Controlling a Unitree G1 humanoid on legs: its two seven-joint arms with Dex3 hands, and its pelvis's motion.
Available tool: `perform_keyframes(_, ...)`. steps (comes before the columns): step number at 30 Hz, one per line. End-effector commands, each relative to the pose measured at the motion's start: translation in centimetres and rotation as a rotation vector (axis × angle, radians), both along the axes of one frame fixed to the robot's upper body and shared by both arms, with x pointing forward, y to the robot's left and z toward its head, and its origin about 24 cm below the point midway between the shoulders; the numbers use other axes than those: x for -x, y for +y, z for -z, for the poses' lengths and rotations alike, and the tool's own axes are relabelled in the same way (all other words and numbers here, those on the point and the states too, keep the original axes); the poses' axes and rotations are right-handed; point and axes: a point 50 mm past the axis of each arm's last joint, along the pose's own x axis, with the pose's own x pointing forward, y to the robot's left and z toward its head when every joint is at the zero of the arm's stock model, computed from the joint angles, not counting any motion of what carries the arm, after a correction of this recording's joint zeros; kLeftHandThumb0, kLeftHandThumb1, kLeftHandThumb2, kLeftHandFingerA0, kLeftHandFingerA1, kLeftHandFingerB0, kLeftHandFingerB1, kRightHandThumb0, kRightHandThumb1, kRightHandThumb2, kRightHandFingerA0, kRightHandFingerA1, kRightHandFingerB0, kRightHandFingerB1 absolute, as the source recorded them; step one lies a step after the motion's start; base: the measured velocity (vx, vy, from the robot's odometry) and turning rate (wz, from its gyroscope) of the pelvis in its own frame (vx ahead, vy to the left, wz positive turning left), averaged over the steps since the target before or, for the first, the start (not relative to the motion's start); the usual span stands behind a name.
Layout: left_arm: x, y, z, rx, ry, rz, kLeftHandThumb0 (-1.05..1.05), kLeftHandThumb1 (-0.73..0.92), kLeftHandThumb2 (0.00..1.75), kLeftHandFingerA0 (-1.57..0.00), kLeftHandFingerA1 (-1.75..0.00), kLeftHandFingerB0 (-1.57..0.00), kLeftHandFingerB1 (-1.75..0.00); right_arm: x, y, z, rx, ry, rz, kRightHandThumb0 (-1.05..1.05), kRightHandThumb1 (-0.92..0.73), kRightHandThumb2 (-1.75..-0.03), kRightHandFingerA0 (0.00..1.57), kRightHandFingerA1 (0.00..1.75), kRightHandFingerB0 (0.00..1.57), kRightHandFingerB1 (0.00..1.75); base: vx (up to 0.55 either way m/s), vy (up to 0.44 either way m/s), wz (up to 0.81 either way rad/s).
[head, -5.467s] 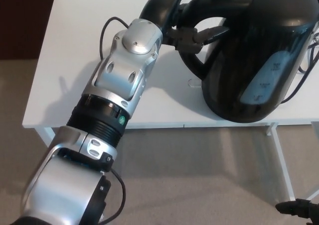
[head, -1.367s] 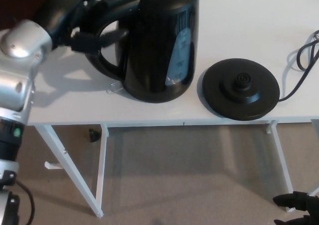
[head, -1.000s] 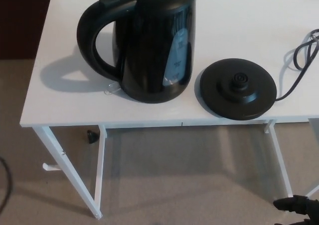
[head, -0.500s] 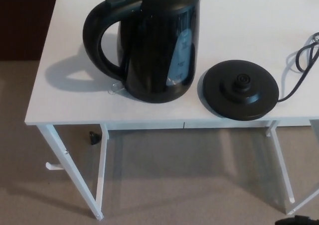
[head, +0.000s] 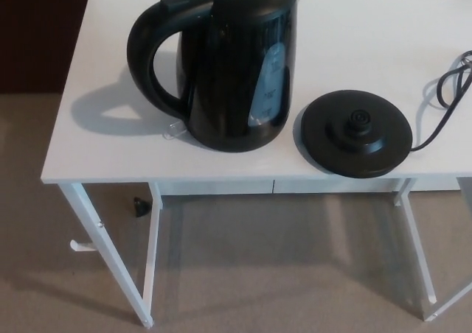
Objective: The robot walk towards a table in front and uses its left hand to pick up the pot from the base and places it on the table
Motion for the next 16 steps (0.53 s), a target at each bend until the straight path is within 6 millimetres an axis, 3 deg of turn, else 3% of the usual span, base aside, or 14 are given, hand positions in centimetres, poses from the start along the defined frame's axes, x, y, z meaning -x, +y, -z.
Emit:
perform_keyframes(1, 0.3, -1.2, 1.4, -0.250, 0.010, 0.142, -0.86, 0.84, 1.15, 0.00, -0.11, 0.00, -0.11, 0.1, -1.3, -0.5, 0.006, -0.052, 0.078, -0.57, -0.63, -0.59, 0.38, 0.33, 0.31, 0.31, 0.00, 0.000, 0.00)
perform_keyframes(10, 2.3, -1.7, 2.3, -0.329, 0.066, 0.258, -0.84, 0.85, 1.13, 0.00, -0.14, 0.00, -0.12, 0.5, -1.4, -0.5, 0.018, -0.046, 0.060, -0.56, -0.63, -0.60, 0.37, 0.34, 0.29, 0.32, 0.00, 0.000, 0.00)
perform_keyframes(16, 1.9, -1.1, 1.8, -0.400, 0.046, 0.317, -0.87, 0.80, 1.09, -0.06, -0.20, -0.05, -0.16, -0.3, -1.1, -0.7, 0.012, -0.070, 0.070, -0.55, -0.63, -0.59, 0.38, 0.34, 0.30, 0.31, 0.00, 0.000, 0.00)
